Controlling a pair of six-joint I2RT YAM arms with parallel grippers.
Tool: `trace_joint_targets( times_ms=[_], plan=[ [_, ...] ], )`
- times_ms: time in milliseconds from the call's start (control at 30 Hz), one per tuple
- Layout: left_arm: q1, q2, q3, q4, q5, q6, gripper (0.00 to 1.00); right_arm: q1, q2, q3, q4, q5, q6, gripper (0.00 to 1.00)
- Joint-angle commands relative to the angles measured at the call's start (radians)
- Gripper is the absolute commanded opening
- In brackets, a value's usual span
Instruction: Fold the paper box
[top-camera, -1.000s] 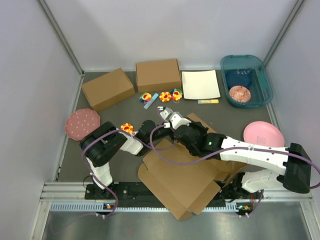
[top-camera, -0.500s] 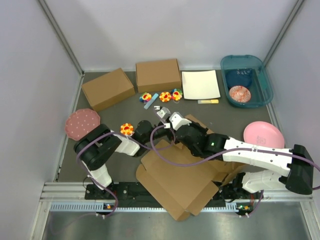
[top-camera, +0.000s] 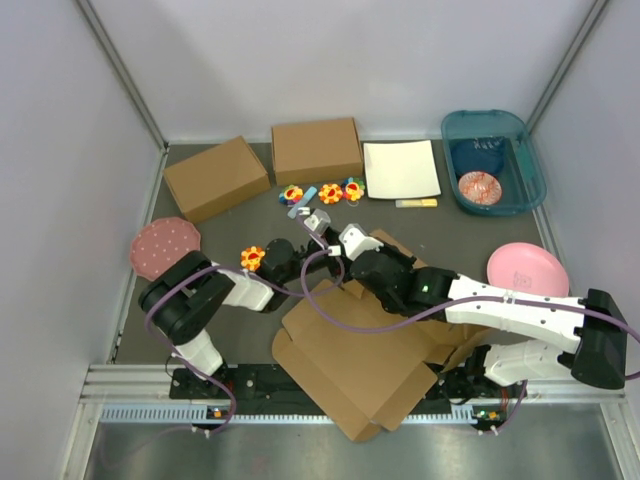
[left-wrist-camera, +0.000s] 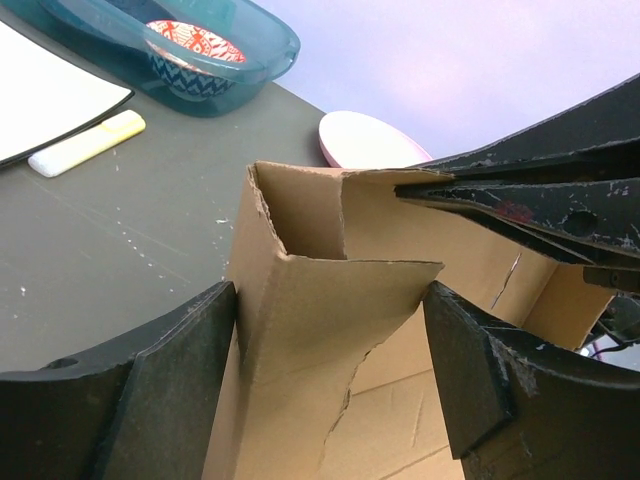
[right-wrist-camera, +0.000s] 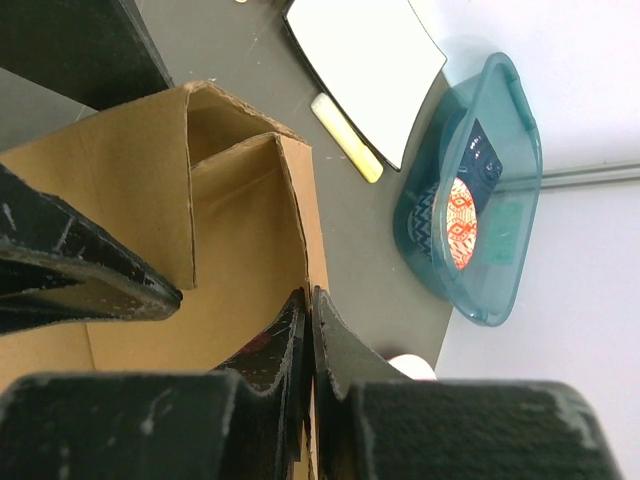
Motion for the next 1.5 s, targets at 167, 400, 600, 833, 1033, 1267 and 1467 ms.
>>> trace_joint_targets(
  times_ms=[167, 400, 600, 833, 1033, 1267, 1467],
  plan=[
    [0.030, -0.004, -0.086, 0.382, 0.030, -0.003, 0.74, 0.024, 0.017, -0.032, 0.016, -0.006, 0.063, 0.00],
    [0.056, -0.081, -0.133, 0.382, 0.033, -0.017, 0.79, 0.024, 0.031, -0.037, 0.023, 0.012, 0.057, 0.00],
    [0.074, -0.121, -0.141, 0.301, 0.048, 0.024, 0.80, 0.032, 0.040, -0.035, 0.026, 0.017, 0.061, 0.00],
    [0.074, -0.064, -0.098, 0.272, 0.022, 0.049, 0.79, 0.055, 0.054, -0.031, 0.027, 0.005, 0.074, 0.00],
    [0.073, 0.026, -0.048, 0.364, 0.064, -0.028, 0.78, 0.084, 0.097, -0.012, 0.027, 0.005, 0.089, 0.00],
    [0.065, 0.037, -0.049, 0.382, 0.070, -0.038, 0.79, 0.091, 0.128, -0.018, 0.027, 0.000, 0.109, 0.00],
    [0.047, 0.048, -0.020, 0.381, 0.059, -0.038, 0.73, 0.091, 0.125, -0.001, 0.029, -0.049, 0.144, 0.00]
  ],
)
